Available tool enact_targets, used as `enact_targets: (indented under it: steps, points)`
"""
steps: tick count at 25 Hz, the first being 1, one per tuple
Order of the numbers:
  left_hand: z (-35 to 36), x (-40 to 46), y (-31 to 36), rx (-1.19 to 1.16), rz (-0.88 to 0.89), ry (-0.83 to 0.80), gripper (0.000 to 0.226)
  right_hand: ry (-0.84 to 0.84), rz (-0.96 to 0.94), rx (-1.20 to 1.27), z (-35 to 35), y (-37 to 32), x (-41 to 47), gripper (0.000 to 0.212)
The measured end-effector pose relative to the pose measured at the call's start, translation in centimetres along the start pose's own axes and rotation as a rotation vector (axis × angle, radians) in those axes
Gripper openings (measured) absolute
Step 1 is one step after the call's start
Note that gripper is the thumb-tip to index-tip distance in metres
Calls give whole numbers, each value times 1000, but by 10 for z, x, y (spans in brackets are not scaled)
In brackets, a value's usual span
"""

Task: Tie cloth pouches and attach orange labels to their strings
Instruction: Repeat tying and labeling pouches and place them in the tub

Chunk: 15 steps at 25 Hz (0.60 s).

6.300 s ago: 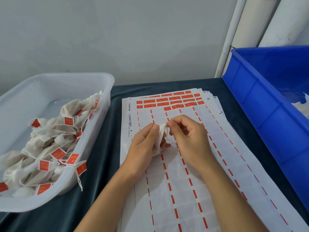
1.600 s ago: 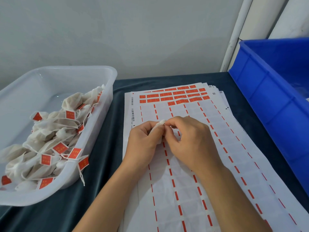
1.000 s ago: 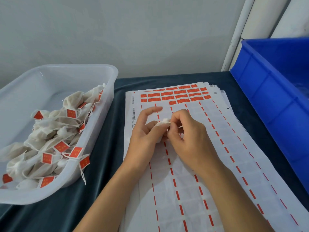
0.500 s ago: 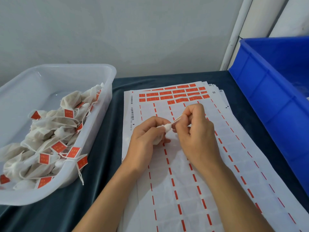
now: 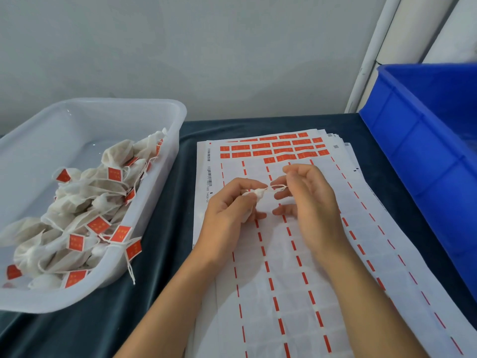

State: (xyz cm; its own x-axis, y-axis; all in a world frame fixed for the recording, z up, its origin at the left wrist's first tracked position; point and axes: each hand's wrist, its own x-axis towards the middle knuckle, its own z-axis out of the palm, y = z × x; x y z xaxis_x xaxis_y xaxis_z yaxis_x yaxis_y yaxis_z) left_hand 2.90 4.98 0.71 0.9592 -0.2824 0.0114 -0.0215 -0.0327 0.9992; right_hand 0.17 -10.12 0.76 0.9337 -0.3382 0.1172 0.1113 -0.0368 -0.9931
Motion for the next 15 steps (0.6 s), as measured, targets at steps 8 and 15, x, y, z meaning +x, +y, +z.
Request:
enact_targets:
  steps: [8, 15]
  points:
    - [0, 0, -1, -28, -2, -4, 21, 34, -26, -114, -1, -2, -1, 23]
    - [3, 0, 0, 9, -9, 33, 21, -164, 217, 323, -10, -4, 0, 18]
